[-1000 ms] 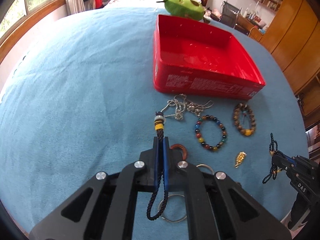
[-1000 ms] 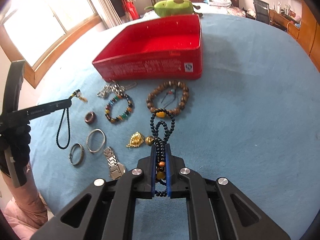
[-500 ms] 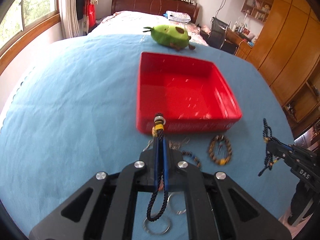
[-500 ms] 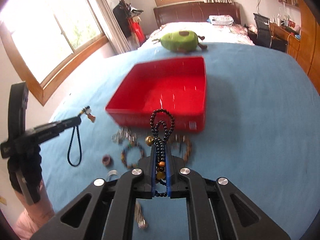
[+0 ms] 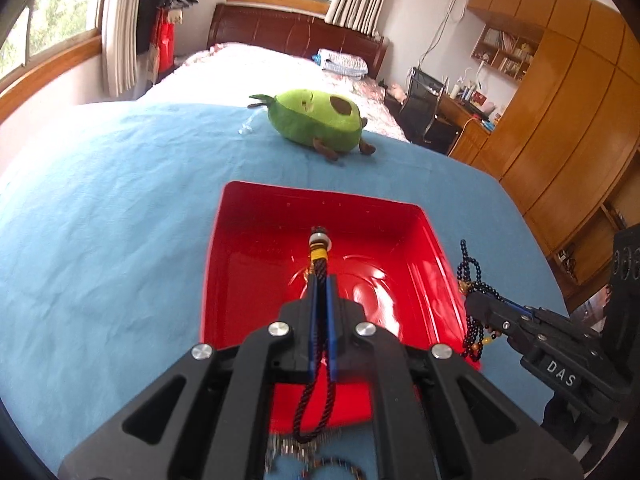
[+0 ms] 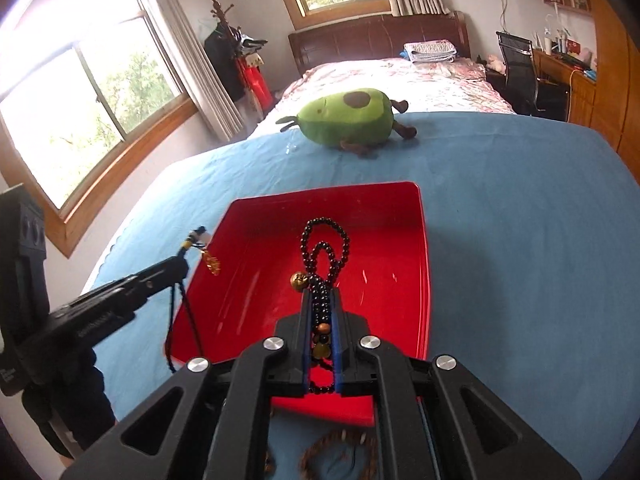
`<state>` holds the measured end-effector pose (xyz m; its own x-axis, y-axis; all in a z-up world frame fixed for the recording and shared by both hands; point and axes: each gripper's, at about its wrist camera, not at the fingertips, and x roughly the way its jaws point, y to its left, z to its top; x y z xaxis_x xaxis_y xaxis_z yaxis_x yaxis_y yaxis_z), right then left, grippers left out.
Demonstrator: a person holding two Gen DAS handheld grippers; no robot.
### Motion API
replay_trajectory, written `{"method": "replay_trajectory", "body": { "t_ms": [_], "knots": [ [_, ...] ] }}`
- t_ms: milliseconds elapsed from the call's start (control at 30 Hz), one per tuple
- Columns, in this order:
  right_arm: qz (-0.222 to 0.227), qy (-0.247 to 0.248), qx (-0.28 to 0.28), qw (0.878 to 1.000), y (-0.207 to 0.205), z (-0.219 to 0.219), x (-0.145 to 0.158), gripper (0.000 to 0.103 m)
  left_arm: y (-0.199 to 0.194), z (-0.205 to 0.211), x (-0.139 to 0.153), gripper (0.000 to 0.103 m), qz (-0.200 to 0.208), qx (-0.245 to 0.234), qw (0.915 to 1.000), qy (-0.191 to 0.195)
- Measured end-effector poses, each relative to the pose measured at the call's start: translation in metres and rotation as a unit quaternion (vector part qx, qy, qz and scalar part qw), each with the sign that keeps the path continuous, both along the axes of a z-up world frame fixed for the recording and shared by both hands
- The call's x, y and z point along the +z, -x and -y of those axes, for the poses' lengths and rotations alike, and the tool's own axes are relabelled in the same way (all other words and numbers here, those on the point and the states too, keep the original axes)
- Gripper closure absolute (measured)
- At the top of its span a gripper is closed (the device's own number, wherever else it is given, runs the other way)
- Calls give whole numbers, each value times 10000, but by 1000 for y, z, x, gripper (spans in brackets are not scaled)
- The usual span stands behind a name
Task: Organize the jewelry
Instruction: 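Carry the keychain with the left tool while the right tool carries the necklace over the red tray, then open the left tool to drop the keychain while the right tool drops the necklace into the tray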
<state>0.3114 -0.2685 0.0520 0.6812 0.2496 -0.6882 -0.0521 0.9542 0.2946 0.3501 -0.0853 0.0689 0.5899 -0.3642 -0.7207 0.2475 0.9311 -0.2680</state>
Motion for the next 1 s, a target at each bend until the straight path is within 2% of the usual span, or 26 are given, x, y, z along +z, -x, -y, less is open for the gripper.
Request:
{"method": "replay_trajectory", "body": {
  "t_ms": [167, 267, 467, 667, 733, 767, 833, 900, 1000],
  "knots": [
    [-202, 148, -39, 9997, -40, -3, -19, 95, -39, 8, -26, 101, -266, 78, 9995, -143],
    [-484, 279, -102, 9984, -60, -4, -39, 95, -52, 15, -41, 101, -477, 91, 9984, -289],
    [-798, 455, -145, 9957, -70, -6, -62, 95, -64, 19, -65, 100, -773, 126, 9957, -486],
    [-960, 435, -72, 9944, -76, -3, -72, 93, -65, 19, -70, 98, -823, 112, 9947, -602],
    [-947, 424, -38, 9946, -76, -4, -72, 91, -66, 20, -71, 92, -843, 95, 9944, -628],
    [-937, 433, -29, 9947, -75, -4, -71, 91, -65, 20, -72, 82, -855, 95, 9942, -640],
    [-924, 389, -27, 9950, -72, -4, -70, 88, -64, 21, -71, 75, -809, 95, 9945, -662],
    [-883, 283, -3, 9957, -68, -2, -66, 87, -60, 22, -67, 59, -738, 85, 9947, -713],
    [-797, 172, -13, 9967, -62, 2, -58, 87, -52, 20, -55, 54, -576, 56, 9963, -639]
  ]
}}
